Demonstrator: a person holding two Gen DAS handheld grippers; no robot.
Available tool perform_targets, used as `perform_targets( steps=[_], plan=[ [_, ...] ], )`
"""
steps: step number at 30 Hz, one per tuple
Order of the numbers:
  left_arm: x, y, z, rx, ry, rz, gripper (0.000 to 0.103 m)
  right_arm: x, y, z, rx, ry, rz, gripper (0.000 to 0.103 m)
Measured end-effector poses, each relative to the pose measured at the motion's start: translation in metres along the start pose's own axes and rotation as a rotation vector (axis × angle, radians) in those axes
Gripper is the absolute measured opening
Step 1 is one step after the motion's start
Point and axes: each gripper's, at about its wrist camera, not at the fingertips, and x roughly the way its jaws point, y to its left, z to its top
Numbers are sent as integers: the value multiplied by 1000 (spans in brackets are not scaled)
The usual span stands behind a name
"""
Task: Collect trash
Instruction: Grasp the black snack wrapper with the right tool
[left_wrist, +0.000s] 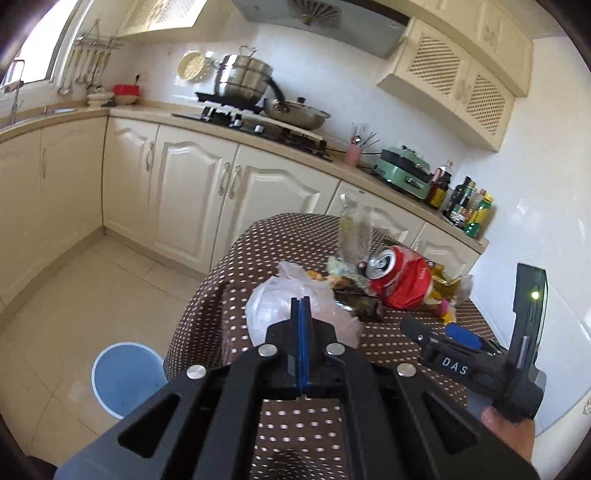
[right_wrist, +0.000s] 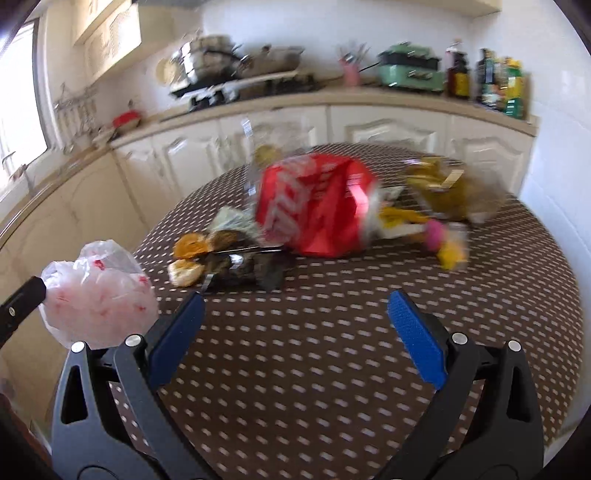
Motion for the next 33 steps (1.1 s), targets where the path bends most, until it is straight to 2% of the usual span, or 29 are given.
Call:
perform_targets(
  steps=[2, 4, 10, 12, 13, 14, 15, 17, 23, 27, 33],
  plan=[
    [12, 10, -3, -28, 42, -6, 0, 16, 8, 7, -11, 46, 26, 97],
    [16, 15, -5, -40, 53, -12, 0, 30, 16, 14, -23, 84, 29, 97],
    [15, 25, -5, -49, 30, -33, 0, 65, 28, 26, -47, 159, -22, 97],
    [14, 27, -5, -45, 25, -35, 0, 72, 30, 24, -53, 186, -2, 87],
    [14, 28, -5, -48, 24, -33, 0, 71, 30, 24, -52, 181, -2, 82],
    [15, 28, -4, -51, 25, -30, 0, 69, 29, 24, -55, 175, 0, 70],
    [16, 28, -4, -55, 26, -34, 0, 67, 29, 23, -59, 169, -5, 68],
    [17, 28, -3, -61, 22, -37, 0, 62, 27, 20, -50, 156, 12, 53],
    [9, 24, -3, -64, 12, -65, 0, 29, 19, 9, -12, 71, 29, 48],
    [-3, 21, -3, -59, -8, -85, 0, -1, 21, -7, 8, 4, 90, 46],
    [-19, 24, -3, -63, -21, -92, 0, -15, 46, -19, -13, -10, 176, 46]
  ],
)
